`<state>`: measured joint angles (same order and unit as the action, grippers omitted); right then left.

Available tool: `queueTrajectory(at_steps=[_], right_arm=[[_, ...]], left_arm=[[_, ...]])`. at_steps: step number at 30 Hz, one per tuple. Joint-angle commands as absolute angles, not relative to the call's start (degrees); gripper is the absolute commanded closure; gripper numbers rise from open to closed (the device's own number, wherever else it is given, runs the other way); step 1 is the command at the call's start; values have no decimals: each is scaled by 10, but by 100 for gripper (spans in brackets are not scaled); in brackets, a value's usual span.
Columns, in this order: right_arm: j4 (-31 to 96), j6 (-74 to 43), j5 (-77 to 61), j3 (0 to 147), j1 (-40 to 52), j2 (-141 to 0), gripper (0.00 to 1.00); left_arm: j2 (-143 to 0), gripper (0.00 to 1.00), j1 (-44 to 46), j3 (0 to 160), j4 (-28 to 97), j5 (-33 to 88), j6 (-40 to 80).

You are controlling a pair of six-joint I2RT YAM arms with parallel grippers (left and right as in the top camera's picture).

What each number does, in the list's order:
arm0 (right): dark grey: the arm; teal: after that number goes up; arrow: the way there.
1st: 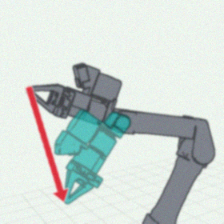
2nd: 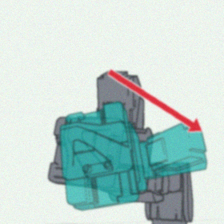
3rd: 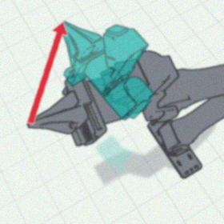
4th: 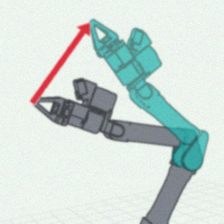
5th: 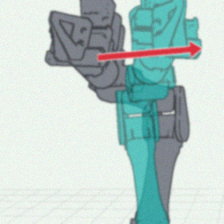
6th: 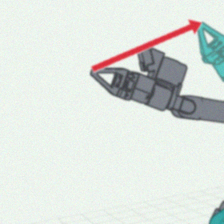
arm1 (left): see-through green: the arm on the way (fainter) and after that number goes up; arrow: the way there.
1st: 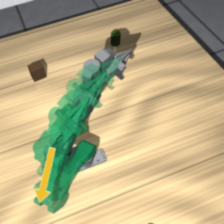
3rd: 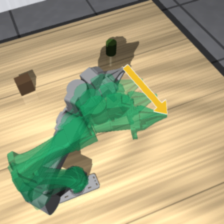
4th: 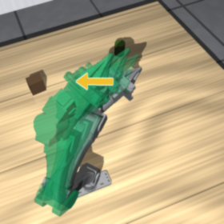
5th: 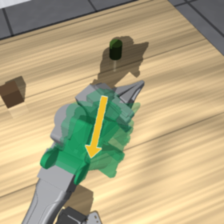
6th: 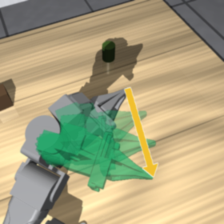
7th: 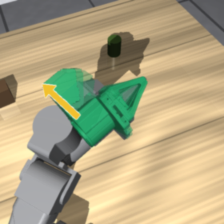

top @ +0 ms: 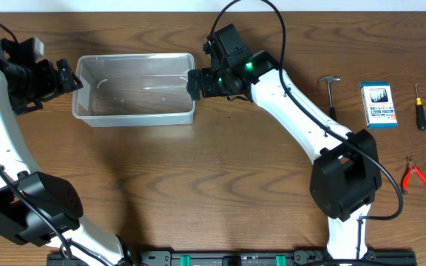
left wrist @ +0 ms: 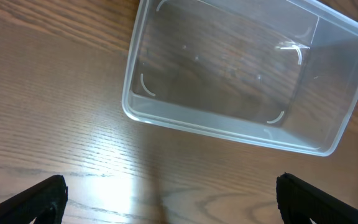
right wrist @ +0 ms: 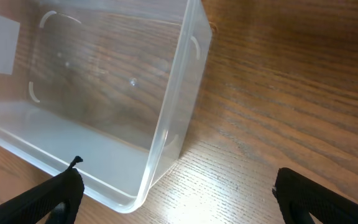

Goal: Pack container

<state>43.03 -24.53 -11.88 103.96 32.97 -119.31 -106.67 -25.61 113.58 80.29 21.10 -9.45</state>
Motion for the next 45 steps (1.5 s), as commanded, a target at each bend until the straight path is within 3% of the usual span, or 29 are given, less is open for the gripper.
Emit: queueTrajectory(at_steps=[1, 17, 24, 45], right_arm=[[431, -253, -116, 1050, 338, -1220, 1], [418, -252, -124, 1050, 339, -1239, 2], [415, -252, -122, 1050, 338, -1241, 26], [400, -252, -124, 1050, 348, -1256, 17]], left_arm=[[-1073, 2, -256, 1135, 802, 219, -104], [-1073, 2, -256, 1135, 802, 218, -104], [-1073, 2, -256, 1135, 803, 219, -104], [-1073, 2, -256, 1134, 803, 219, -104]])
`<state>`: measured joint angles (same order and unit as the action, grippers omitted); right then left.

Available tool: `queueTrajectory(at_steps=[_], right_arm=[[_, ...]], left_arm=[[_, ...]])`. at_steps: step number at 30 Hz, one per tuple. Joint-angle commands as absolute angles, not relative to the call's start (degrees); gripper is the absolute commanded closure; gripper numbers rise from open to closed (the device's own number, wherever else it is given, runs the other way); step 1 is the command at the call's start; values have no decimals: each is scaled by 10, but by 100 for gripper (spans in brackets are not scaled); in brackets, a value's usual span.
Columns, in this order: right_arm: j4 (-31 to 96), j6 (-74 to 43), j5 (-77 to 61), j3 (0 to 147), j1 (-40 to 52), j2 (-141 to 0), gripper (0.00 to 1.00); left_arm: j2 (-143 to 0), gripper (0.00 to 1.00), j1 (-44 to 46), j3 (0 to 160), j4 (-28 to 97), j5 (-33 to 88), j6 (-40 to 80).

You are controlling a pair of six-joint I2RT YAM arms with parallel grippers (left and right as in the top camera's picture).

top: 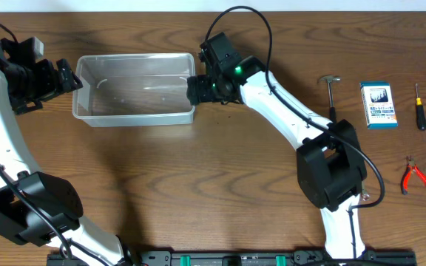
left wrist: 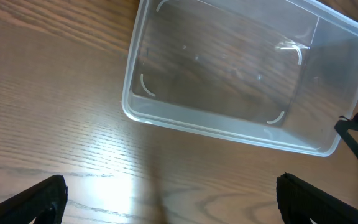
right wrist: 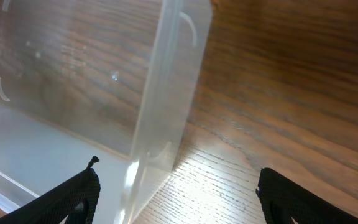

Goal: Pack container
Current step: 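Close the right gripper on the container's right wall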

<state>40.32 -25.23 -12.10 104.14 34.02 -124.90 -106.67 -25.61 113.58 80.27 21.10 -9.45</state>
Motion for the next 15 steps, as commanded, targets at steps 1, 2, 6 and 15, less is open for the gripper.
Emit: queueTrajectory(at_steps=[1, 2, 6, 15], right_arm=[[400, -252, -124, 1050, 349, -1256, 17], [401, -252, -124, 1050, 350, -1256, 18], [401, -253, -124, 1050, 352, -1257, 20], [401, -253, -124, 1050, 354, -1258, 26]], left_arm=[[-1073, 2, -256, 1135, 803, 218, -104], [-1073, 2, -256, 1135, 803, 218, -104], [-1073, 2, -256, 1135, 803, 219, -104], [-1073, 2, -256, 1135, 805, 218, -104]])
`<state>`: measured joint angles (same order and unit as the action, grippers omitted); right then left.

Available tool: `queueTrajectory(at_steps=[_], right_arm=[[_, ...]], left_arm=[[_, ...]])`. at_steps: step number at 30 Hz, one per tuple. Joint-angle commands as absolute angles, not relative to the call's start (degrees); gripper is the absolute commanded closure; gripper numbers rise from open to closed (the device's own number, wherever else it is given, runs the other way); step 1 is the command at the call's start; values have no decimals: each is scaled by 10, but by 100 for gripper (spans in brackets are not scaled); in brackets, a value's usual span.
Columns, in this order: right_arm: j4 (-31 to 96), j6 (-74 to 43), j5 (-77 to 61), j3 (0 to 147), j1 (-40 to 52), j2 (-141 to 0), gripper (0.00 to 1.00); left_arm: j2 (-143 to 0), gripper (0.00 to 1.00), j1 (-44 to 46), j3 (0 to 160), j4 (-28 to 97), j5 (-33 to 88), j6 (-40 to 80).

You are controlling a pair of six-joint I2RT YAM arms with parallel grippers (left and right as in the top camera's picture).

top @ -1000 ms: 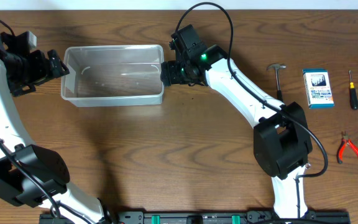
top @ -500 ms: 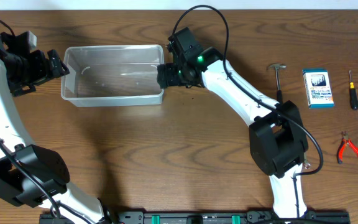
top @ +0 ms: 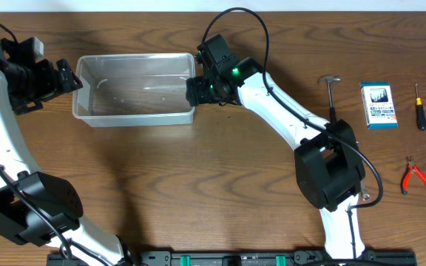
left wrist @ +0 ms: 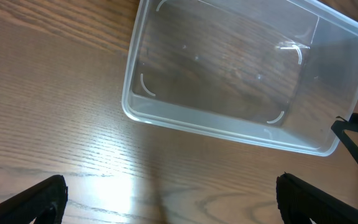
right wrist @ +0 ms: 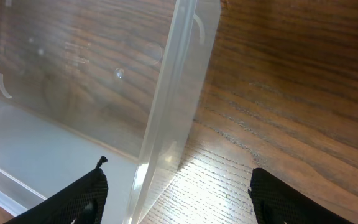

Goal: Pack container
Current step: 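Close the right gripper on the container's right wall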

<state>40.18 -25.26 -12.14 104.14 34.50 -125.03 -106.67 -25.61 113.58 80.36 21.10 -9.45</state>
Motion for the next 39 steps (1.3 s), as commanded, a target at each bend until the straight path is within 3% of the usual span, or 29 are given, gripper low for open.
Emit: queueTrajectory(at_steps=[1, 12, 28, 39], right_arm=[[401, -253, -124, 1050, 354, -1259, 26], [394, -253, -122, 1050, 358, -1268, 26], [398, -253, -120, 1050, 359, -1277, 44], [396, -253, -120, 1050, 361, -1290, 47]], left_arm=[[-1073, 2, -256, 1135, 805, 218, -104], [-1073, 2, -256, 1135, 805, 218, -104], [-1073, 2, -256, 1135, 805, 218, -104], [-1073, 2, -256, 1135, 805, 218, -104]])
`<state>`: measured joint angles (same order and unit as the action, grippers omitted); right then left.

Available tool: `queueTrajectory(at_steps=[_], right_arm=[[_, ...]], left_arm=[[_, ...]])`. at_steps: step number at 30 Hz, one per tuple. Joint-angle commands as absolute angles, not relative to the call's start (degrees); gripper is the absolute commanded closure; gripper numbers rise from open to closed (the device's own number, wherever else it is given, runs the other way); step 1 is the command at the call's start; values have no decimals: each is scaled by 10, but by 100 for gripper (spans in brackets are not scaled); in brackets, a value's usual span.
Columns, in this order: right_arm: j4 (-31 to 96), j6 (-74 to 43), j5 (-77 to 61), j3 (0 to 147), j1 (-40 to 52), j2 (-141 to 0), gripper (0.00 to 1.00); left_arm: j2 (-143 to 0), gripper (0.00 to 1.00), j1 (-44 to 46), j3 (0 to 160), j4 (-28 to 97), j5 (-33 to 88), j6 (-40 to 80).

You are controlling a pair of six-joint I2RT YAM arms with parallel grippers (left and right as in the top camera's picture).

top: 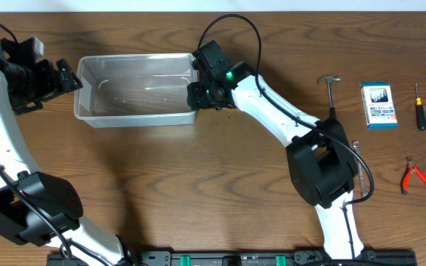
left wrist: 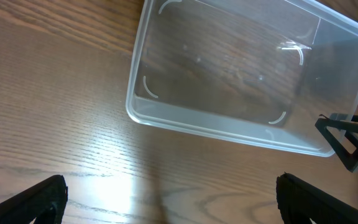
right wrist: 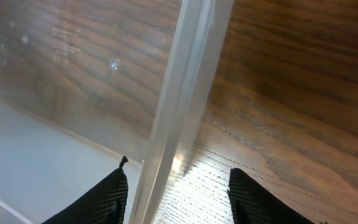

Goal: Pack container
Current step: 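Close the right gripper on the container's right wall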

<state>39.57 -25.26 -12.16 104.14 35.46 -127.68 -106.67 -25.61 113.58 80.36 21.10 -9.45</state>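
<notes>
An empty clear plastic container (top: pixel 135 89) lies at the back left of the table. My right gripper (top: pixel 195 90) straddles its right end wall (right wrist: pixel 185 106), one finger inside and one outside; the jaws stand narrowed but open, with the outer finger (right wrist: pixel 272 199) apart from the wall. That gripper's tip (left wrist: pixel 348 140) also shows at the container's right end in the left wrist view. My left gripper (top: pixel 65 76) hovers wide open (left wrist: pixel 169 202) just off the container's left end, holding nothing.
On the right of the table lie a small hammer (top: pixel 330 90), a blue box (top: pixel 379 105), a screwdriver (top: pixel 419 107) and red pliers (top: pixel 415 176). The right arm (top: pixel 287 111) stretches across the middle from the front edge.
My right gripper's fingers have come closer together around the container's right wall and sit lower on it. The container has shifted a little to the right. The left gripper has not moved.
My right gripper first hovered wide open above the container's right end. It then stood lower with the wall between its fingers, and now the fingers are narrowed around that wall. My left gripper stayed open by the left end throughout.
</notes>
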Motion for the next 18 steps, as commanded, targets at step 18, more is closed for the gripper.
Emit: queueTrajectory(at_steps=[18], right_arm=[[361, -253, -120, 1051, 359, -1290, 60]], left_arm=[[-1073, 2, -256, 1135, 805, 218, -104]])
